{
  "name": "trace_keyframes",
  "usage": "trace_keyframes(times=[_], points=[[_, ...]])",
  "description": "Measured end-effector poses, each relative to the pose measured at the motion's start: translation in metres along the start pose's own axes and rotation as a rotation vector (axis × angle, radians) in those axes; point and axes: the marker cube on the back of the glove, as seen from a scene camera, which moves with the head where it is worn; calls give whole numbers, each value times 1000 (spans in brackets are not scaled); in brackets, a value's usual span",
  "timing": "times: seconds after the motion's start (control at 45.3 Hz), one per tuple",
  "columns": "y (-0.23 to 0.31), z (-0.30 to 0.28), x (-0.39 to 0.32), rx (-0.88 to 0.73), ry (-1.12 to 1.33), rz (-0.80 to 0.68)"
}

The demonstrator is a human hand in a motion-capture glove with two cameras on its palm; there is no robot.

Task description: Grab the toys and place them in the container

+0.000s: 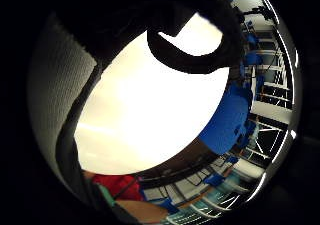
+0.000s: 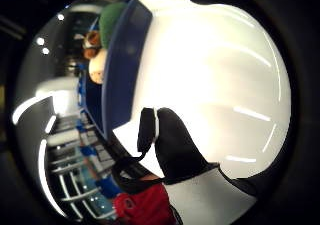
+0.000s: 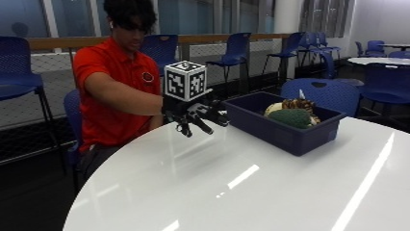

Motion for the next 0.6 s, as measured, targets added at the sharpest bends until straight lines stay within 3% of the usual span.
trace_keyframes(times=[0.596], points=[[27,-8,49,29,-2,64]])
